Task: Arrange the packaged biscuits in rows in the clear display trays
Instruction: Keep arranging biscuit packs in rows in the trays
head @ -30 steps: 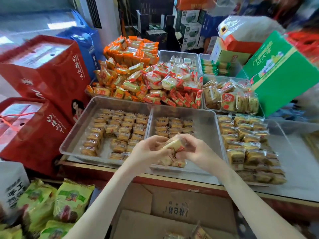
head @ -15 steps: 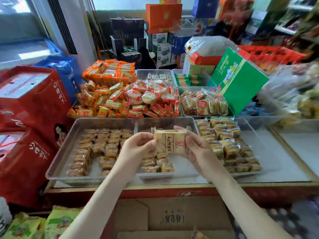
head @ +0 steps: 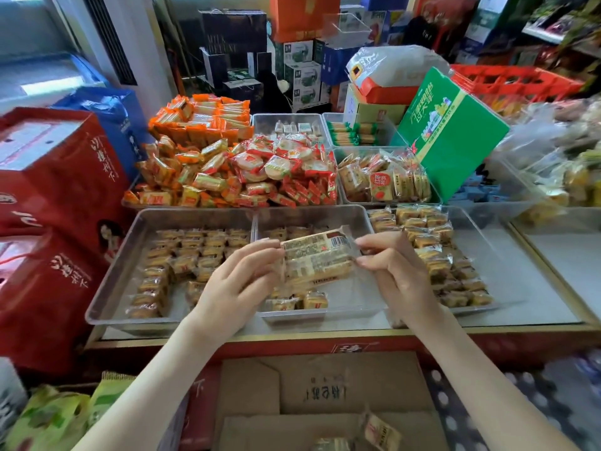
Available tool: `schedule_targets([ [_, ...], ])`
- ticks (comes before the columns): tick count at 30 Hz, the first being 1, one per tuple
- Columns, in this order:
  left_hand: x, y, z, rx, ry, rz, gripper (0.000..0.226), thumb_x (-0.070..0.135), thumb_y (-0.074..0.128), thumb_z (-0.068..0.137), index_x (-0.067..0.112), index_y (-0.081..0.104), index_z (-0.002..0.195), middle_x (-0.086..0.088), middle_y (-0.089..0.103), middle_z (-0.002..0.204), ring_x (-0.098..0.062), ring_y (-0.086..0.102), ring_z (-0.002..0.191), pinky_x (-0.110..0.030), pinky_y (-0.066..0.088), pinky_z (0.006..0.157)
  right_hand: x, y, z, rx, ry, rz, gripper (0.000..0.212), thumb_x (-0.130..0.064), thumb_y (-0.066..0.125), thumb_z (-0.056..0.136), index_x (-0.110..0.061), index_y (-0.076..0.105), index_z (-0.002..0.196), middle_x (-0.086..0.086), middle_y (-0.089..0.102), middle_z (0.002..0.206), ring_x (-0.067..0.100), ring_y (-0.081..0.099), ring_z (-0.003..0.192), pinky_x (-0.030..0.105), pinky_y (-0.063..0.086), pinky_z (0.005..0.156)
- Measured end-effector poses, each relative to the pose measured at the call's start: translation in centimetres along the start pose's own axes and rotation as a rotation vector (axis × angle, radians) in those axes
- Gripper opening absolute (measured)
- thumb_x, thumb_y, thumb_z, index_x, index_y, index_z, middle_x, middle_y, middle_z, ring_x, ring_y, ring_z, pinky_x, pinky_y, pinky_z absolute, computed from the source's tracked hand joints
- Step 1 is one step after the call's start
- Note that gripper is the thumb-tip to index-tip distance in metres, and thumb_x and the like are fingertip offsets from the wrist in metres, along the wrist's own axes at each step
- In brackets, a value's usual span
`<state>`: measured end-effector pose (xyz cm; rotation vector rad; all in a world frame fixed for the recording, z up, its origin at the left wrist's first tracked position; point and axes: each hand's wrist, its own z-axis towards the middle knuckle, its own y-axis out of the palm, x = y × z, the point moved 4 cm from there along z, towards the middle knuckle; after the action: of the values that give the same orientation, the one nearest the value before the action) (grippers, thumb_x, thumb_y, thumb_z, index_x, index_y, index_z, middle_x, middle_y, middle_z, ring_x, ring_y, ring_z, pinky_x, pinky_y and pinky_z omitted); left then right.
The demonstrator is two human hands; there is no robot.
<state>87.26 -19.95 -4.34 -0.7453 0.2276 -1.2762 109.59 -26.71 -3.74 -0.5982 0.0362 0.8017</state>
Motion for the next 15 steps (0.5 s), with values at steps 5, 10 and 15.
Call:
schedule_targets([
  [5,0.0,1.0,-0.2,-0.014,0.191,0.010,0.015,0.013,0.039,0.106,0.011,0.048,0.095,-0.012,0.053,0.123,-0.028,0.055,0.116,-0.031,0.049,0.099,0.5,1.4,-0.5,-0.153,-0.005,0.004,0.022,0.004,0.058,0.088,-0.011,0.046,0.100,0.010,0.048,0.131,0.021,0.052,0.122,0.028,0.048,0.101],
  [10,-0.7,2.9,-0.9,0.058,-0.299,-0.284,0.012,0.006,0.036,0.095,0.017,0.040,0.097,-0.016,0.059,0.109,-0.006,0.054,0.098,-0.004,0.042,0.086,1.2,5.2,-1.9,-0.279,0.570,0.376,0.058,-0.033,0.066,0.088,-0.030,0.035,0.137,-0.010,0.052,0.133,0.002,0.051,0.124,0.018,0.043,0.101],
  [15,-1.9,6.5,-2.4,0.011,-0.550,-0.325,0.033,-0.008,0.042,0.092,0.025,0.039,0.094,0.000,0.056,0.105,0.003,0.056,0.091,-0.002,0.044,0.074,3.7,6.5,-2.6,-0.273,0.919,0.506,0.039,-0.021,0.081,0.072,-0.033,0.061,0.103,-0.012,0.066,0.101,0.003,0.060,0.099,0.016,0.047,0.083],
])
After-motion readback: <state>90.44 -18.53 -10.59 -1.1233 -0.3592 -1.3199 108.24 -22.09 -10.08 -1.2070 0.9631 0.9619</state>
